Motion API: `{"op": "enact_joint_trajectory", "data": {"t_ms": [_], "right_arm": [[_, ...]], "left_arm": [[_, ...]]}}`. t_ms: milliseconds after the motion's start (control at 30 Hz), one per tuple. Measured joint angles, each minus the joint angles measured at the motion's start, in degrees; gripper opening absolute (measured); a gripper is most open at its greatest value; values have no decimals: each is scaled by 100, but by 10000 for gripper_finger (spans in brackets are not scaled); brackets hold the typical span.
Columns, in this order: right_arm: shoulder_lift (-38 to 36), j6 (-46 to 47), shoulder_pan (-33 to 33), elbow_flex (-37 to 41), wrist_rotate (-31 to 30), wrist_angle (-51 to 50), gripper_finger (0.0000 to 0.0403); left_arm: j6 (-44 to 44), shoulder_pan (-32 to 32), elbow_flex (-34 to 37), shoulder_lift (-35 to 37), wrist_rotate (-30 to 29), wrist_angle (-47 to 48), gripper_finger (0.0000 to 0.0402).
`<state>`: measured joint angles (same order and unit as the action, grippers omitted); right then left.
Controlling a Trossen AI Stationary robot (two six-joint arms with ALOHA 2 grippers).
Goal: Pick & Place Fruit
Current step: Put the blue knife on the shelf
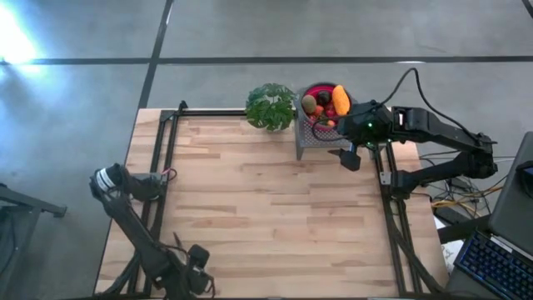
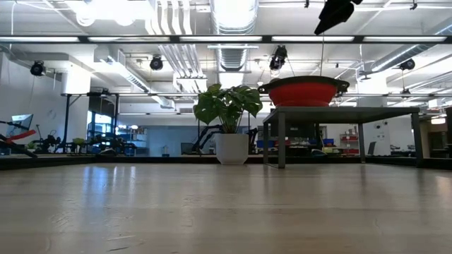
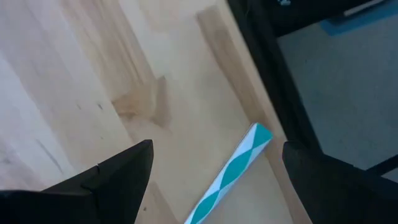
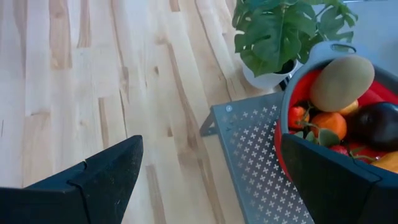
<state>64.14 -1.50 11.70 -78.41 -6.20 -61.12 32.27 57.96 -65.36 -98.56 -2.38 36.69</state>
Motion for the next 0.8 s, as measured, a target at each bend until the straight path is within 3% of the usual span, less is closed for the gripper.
{"op": "enact_joint_trajectory", "data": {"t_ms": [333,800], "right_arm": [[0,84,-2,0,0,8,374],[0,92,-2,0,0,11,374]], "left_arm": [[7,104,-26,-578,385,277,362],[-805,24,-14,-722,81,377,355]]}}
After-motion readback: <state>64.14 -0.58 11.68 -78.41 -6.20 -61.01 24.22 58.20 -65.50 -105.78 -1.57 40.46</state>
